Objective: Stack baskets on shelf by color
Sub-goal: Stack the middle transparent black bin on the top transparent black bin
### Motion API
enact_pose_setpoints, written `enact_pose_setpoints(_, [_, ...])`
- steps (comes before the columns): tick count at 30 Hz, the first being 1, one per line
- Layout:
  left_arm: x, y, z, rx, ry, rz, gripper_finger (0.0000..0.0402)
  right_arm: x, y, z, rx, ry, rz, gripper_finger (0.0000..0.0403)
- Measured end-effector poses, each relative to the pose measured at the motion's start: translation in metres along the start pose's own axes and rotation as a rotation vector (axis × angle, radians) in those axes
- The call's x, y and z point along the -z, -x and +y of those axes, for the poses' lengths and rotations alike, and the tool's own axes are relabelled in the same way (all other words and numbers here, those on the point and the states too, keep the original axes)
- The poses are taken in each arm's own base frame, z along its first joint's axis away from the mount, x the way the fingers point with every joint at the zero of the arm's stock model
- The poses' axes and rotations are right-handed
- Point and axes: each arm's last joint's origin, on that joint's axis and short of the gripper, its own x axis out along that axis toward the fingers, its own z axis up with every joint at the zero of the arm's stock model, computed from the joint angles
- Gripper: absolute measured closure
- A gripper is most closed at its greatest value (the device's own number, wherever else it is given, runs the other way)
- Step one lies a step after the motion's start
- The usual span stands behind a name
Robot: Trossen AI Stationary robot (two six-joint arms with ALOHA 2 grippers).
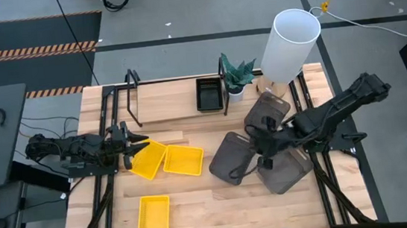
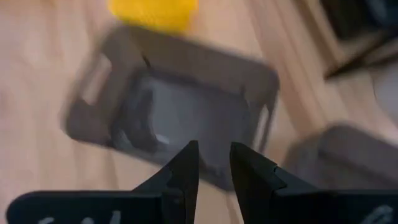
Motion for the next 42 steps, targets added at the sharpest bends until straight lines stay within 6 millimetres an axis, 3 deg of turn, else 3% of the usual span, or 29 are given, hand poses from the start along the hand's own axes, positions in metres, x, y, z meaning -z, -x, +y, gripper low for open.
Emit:
enact_pose_setpoints(8, [0.000, 0.000, 0.000, 0.000, 0.000, 0.000, 0.0285, 0.001, -0.039, 0.000, 0.097, 0.000, 0.163, 0.0296])
enact_pose_setpoints(16, [0.000, 0.000, 0.000, 0.000, 0.000, 0.001, 0.0285, -0.015, -0.068, 0.021, -0.148, -0.073, 0.160, 0.0279])
enact_pose_setpoints(31, [0.000, 0.000, 0.000, 0.000, 0.000, 0.001, 0.0285, -0.064, -0.092, 0.081, -0.132, 0.051, 0.238, 0.0268])
enact_pose_setpoints(42, [0.000, 0.000, 0.000, 0.000, 0.000, 0.001, 0.0285, -0.081, -0.102, 0.099, -0.157, 0.063, 0.264, 0.0180])
